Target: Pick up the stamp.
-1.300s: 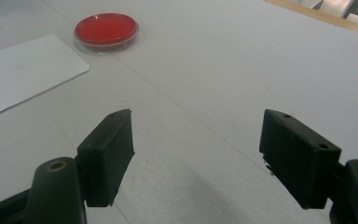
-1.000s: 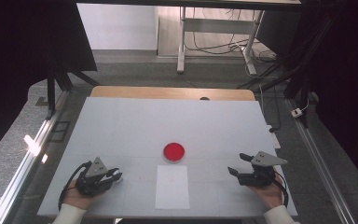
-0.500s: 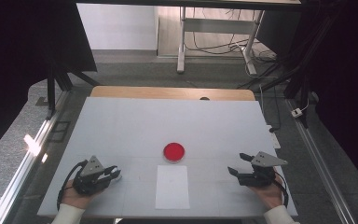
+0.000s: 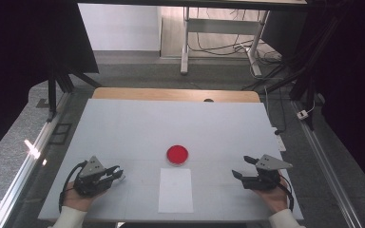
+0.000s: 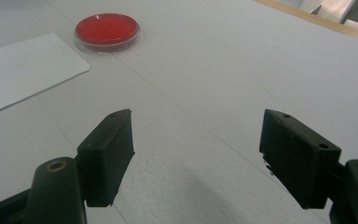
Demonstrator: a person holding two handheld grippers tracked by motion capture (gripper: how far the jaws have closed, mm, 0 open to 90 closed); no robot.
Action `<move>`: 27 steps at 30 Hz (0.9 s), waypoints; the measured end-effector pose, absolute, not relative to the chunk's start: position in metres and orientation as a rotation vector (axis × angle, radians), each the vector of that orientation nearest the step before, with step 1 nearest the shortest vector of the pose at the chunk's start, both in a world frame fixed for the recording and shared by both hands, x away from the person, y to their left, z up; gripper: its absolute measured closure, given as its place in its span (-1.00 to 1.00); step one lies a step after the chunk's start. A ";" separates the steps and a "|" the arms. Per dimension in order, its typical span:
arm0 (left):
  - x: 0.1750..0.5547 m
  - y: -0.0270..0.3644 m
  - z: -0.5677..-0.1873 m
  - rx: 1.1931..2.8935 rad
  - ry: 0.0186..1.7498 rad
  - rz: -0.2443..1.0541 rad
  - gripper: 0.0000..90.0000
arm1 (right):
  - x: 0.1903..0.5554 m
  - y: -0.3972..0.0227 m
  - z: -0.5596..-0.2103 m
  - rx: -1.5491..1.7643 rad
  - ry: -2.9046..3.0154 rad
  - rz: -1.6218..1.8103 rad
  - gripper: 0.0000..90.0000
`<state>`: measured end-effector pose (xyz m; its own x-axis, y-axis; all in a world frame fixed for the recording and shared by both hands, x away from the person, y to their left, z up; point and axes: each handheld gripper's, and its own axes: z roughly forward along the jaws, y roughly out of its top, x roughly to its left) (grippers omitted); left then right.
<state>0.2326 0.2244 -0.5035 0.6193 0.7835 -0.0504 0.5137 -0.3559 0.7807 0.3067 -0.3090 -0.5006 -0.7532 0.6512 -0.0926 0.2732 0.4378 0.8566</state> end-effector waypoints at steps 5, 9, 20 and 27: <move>0.235 0.222 -0.501 2.028 1.010 0.425 0.66 | 0.306 -0.309 -0.501 0.782 2.283 1.241 -0.43; 0.238 0.219 -0.499 2.017 1.004 0.424 0.66 | 0.306 -0.309 -0.501 0.782 2.282 1.246 -0.43; 0.243 0.210 -0.494 2.007 0.978 0.422 0.66 | 0.306 -0.308 -0.501 0.778 2.281 1.252 -0.43; 0.246 0.207 -0.491 1.989 0.972 0.425 0.66 | 0.306 -0.308 -0.501 0.777 2.282 1.250 -0.43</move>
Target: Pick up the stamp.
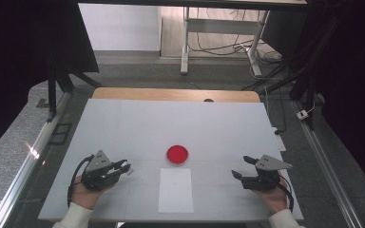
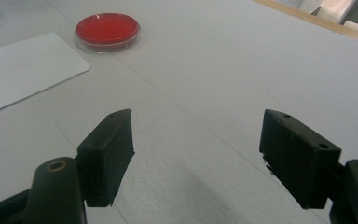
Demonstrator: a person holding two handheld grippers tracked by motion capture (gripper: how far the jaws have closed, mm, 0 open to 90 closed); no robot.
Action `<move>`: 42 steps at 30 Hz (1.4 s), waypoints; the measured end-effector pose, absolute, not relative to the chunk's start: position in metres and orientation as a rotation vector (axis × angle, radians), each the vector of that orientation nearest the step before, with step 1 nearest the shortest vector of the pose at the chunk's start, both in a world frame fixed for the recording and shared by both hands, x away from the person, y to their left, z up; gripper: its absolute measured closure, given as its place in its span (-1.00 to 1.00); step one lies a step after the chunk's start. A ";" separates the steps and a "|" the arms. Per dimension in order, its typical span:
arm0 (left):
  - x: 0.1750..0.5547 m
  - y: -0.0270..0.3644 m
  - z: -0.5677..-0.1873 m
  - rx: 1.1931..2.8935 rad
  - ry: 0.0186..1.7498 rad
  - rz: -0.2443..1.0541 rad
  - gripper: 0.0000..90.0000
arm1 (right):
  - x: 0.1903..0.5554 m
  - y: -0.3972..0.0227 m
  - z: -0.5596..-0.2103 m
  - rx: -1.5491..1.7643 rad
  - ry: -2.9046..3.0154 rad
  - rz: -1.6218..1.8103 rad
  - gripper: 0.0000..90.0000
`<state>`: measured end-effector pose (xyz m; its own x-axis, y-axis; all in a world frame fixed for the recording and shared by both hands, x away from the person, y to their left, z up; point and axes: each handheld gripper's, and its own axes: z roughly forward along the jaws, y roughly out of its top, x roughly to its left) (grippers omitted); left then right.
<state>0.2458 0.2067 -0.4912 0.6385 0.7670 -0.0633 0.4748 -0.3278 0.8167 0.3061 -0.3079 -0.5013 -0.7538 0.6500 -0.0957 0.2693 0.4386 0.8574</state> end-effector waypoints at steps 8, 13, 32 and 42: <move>0.251 0.204 -0.489 1.968 0.970 0.409 0.66 | 0.306 -0.308 -0.501 0.775 2.282 1.247 -0.43; 0.255 0.199 -0.488 1.972 0.958 0.401 0.66 | 0.306 -0.308 -0.501 0.777 2.281 1.249 -0.43; 0.269 0.171 -0.480 1.989 0.899 0.381 0.66 | 0.307 -0.307 -0.500 0.775 2.272 1.250 -0.43; 0.279 0.155 -0.477 2.003 0.872 0.372 0.66 | 0.307 -0.307 -0.500 0.771 2.273 1.254 -0.43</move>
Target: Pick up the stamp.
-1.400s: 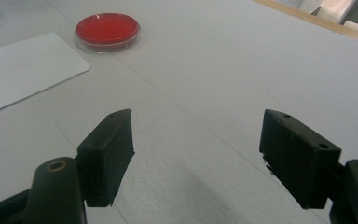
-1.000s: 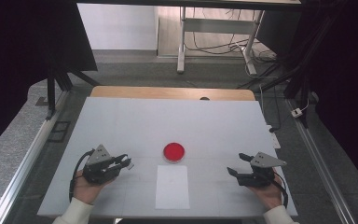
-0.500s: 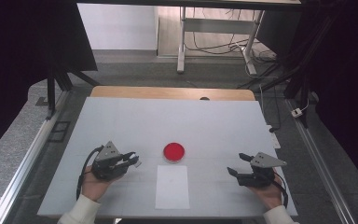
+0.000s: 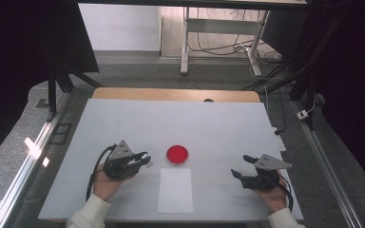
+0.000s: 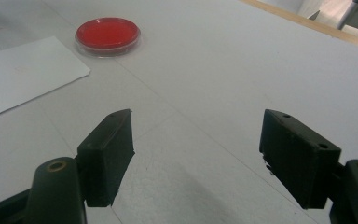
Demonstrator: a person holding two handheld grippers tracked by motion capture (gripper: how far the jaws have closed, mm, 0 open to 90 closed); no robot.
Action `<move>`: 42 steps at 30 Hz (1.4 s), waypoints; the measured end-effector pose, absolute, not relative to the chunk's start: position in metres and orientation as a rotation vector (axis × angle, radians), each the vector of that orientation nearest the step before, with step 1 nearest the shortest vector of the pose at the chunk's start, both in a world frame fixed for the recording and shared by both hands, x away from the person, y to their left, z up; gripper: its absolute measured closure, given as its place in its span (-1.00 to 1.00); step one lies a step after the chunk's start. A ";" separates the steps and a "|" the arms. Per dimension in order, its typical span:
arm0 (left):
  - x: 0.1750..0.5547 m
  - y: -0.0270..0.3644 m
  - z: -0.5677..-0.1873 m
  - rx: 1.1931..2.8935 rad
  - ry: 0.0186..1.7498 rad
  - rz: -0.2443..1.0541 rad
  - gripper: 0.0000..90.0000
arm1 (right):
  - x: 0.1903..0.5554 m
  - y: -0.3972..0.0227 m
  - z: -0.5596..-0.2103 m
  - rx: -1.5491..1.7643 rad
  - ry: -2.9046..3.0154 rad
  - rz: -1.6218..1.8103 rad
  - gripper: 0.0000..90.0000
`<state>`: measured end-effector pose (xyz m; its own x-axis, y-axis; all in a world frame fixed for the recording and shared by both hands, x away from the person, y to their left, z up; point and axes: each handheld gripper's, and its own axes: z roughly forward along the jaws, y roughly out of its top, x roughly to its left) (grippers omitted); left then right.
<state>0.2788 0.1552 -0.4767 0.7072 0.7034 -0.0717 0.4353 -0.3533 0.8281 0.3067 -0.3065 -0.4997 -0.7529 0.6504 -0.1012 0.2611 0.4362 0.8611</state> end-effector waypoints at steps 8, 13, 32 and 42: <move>0.286 0.139 -0.471 2.013 0.843 0.369 0.66 | 0.309 -0.304 -0.499 0.761 2.268 1.264 -0.43; 0.290 0.125 -0.466 2.018 0.809 0.358 0.66 | 0.311 -0.301 -0.500 0.754 2.273 1.269 -0.43; 0.303 0.076 -0.464 2.046 0.721 0.285 0.66 | 0.311 -0.301 -0.501 0.762 2.277 1.264 -0.43; 0.303 0.068 -0.463 2.033 0.702 0.263 0.66 | 0.310 -0.301 -0.501 0.758 2.283 1.251 -0.43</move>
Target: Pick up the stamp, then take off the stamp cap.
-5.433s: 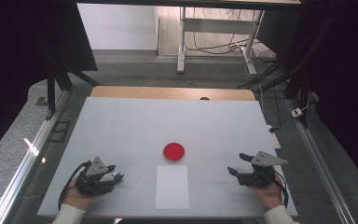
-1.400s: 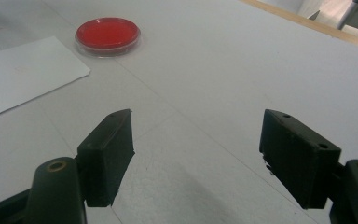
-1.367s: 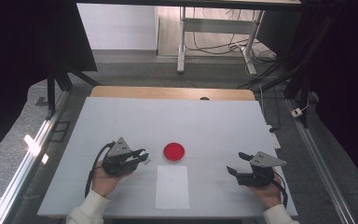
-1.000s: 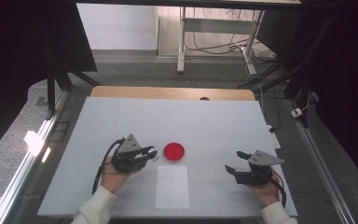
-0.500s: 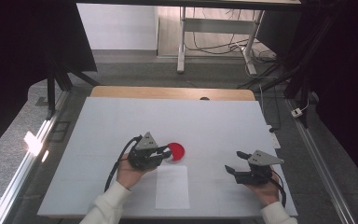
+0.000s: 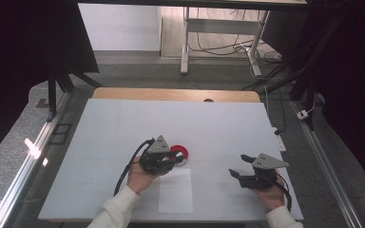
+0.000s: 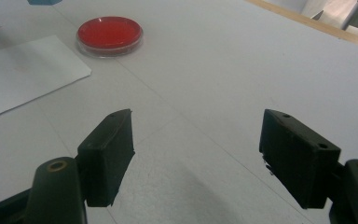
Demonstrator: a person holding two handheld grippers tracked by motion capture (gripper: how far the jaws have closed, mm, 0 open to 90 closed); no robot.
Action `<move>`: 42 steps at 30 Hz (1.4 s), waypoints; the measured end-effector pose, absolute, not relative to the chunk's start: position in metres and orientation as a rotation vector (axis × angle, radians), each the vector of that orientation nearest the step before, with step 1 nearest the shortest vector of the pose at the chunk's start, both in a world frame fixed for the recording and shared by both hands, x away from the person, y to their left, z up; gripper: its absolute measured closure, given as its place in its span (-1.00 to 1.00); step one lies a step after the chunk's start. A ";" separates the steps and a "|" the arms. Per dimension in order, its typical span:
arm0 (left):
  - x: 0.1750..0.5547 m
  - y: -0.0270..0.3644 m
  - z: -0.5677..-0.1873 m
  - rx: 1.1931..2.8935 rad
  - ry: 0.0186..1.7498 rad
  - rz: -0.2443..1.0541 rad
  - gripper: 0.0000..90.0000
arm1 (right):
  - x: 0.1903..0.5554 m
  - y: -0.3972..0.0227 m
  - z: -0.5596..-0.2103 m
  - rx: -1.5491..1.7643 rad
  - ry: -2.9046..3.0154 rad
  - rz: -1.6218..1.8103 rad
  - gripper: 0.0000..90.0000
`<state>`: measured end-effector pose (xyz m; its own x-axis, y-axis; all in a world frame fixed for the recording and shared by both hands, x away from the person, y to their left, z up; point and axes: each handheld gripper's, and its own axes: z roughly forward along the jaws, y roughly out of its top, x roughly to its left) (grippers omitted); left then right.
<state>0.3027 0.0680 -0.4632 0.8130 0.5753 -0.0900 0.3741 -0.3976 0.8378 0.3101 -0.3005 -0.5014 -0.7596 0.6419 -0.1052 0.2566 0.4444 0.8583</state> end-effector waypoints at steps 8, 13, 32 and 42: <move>0.303 0.067 -0.465 2.035 0.712 0.265 0.66 | 0.310 -0.301 -0.501 0.757 2.283 1.252 -0.43; 0.304 0.068 -0.466 2.037 0.715 0.267 0.66 | 0.309 -0.301 -0.501 0.754 2.279 1.255 -0.43; 0.305 0.069 -0.466 2.029 0.724 0.268 0.66 | 0.303 -0.295 -0.499 0.753 2.224 1.306 -0.46; 0.305 0.068 -0.467 2.028 0.722 0.258 0.66 | 0.300 -0.286 -0.496 0.766 2.235 1.320 -0.43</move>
